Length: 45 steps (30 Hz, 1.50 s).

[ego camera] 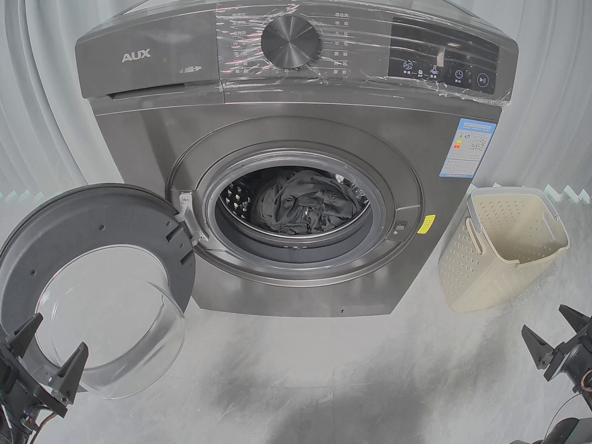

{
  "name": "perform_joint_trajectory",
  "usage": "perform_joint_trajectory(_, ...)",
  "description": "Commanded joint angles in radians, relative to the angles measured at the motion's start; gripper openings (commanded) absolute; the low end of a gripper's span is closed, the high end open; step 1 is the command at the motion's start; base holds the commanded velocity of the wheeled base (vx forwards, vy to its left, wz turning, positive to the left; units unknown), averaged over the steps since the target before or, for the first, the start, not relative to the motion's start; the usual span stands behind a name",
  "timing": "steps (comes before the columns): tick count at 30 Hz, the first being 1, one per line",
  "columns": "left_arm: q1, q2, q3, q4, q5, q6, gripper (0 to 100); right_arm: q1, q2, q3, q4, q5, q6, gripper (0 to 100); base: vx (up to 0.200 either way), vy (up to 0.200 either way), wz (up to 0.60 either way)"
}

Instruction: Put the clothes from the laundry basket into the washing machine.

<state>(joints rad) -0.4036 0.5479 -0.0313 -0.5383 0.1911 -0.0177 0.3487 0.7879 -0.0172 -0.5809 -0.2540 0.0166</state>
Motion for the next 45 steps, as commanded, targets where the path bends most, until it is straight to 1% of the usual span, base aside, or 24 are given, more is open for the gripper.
perform_joint_trajectory(1,0.121,-0.197,0.031,0.106,-0.028,0.002,100,-0.109,-0.246,0.016,0.118,0.002,-0.023,100,0.000,0.000,0.00)
perform_joint_trajectory(6,0.181,-0.304,0.031,0.233,-0.030,-0.007,100,-0.149,-0.434,0.016,0.250,0.009,-0.023,100,0.000,0.000,0.00)
perform_joint_trajectory(9,0.229,-0.329,0.031,0.268,-0.033,0.002,100,-0.180,-0.524,0.016,0.311,0.013,-0.029,100,0.000,0.000,0.00)
perform_joint_trajectory(12,0.286,-0.356,0.031,0.273,-0.062,0.022,100,-0.243,-0.598,0.010,0.345,0.018,-0.052,100,0.000,0.000,0.00)
perform_joint_trajectory(14,0.321,-0.414,0.031,0.279,-0.102,0.035,100,-0.280,-0.647,0.011,0.355,0.055,-0.069,100,0.000,0.000,0.00)
perform_joint_trajectory(15,0.321,-0.414,0.031,0.279,-0.102,0.035,100,-0.280,-0.647,0.011,0.355,0.055,-0.069,100,0.000,0.000,0.00)
perform_joint_trajectory(16,0.350,-0.467,0.031,0.320,-0.151,0.031,100,-0.310,-0.700,0.014,0.409,0.114,-0.078,100,0.000,0.000,0.00)
perform_joint_trajectory(17,0.355,-0.474,0.031,0.353,-0.163,0.028,100,-0.323,-0.723,0.014,0.450,0.141,-0.076,100,0.000,0.000,0.00)
perform_joint_trajectory(19,0.356,-0.476,0.031,0.403,-0.168,0.022,100,-0.346,-0.782,0.008,0.552,0.194,-0.073,100,0.000,0.000,0.00)
perform_joint_trajectory(21,0.358,-0.477,0.031,0.446,-0.168,0.022,100,-0.349,-0.788,-0.010,0.590,0.242,-0.064,100,0.000,0.000,0.00)
perform_joint_trajectory(22,0.358,-0.477,0.031,0.459,-0.170,0.027,100,-0.349,-0.788,-0.010,0.587,0.251,-0.061,100,0.000,0.000,0.00)
perform_joint_trajectory(24,0.358,-0.477,0.031,0.463,-0.168,0.024,100,-0.349,-0.788,-0.007,0.578,0.259,-0.055,100,0.000,0.000,0.00)
perform_joint_trajectory(26,0.358,-0.477,0.031,0.463,-0.163,0.027,100,-0.349,-0.788,-0.007,0.578,0.268,-0.069,100,0.000,0.000,0.00)
perform_joint_trajectory(28,0.379,-0.499,0.031,0.466,-0.147,0.033,100,-0.350,-0.788,0.000,0.570,0.257,-0.083,100,0.000,0.000,0.00)
perform_joint_trajectory(29,0.405,-0.525,0.031,0.466,-0.153,0.033,100,-0.350,-0.788,0.000,0.572,0.251,-0.081,100,0.000,0.000,0.00)
perform_joint_trajectory(30,0.419,-0.543,0.031,0.466,-0.142,0.031,100,-0.350,-0.788,0.000,0.573,0.245,-0.081,100,0.000,0.000,0.00)
perform_joint_trajectory(32,0.413,-0.536,0.031,0.466,-0.142,0.024,100,-0.349,-0.788,0.000,0.584,0.251,-0.061,100,0.000,0.000,0.00)
perform_joint_trajectory(33,0.411,-0.536,0.031,0.466,-0.145,0.021,100,-0.350,-0.788,0.011,0.581,0.251,-0.038,100,0.000,0.000,0.00)
perform_joint_trajectory(34,0.410,-0.539,0.031,0.466,-0.153,0.021,100,-0.350,-0.788,0.013,0.589,0.256,-0.029,100,0.000,0.000,0.00)
perform_joint_trajectory(35,0.407,-0.543,0.031,0.466,-0.165,0.036,100,-0.347,-0.788,0.016,0.589,0.263,-0.023,100,0.000,0.000,0.00)
perform_joint_trajectory(37,0.407,-0.543,0.031,0.468,-0.191,0.035,100,-0.347,-0.788,0.017,0.582,0.266,-0.023,100,0.000,0.000,0.00)
perform_joint_trajectory(43,0.407,-0.545,0.025,0.501,-0.160,0.027,100,-0.349,-0.788,0.017,0.581,0.263,-0.020,100,0.000,0.000,0.00)
perform_joint_trajectory(44,0.407,-0.543,0.031,0.531,-0.183,0.035,100,-0.347,-0.788,0.017,0.581,0.263,-0.020,100,0.000,0.000,0.00)
perform_joint_trajectory(45,0.404,-0.542,0.028,0.551,-0.206,0.027,100,-0.347,-0.788,0.017,0.581,0.263,-0.020,100,0.000,0.000,0.00)
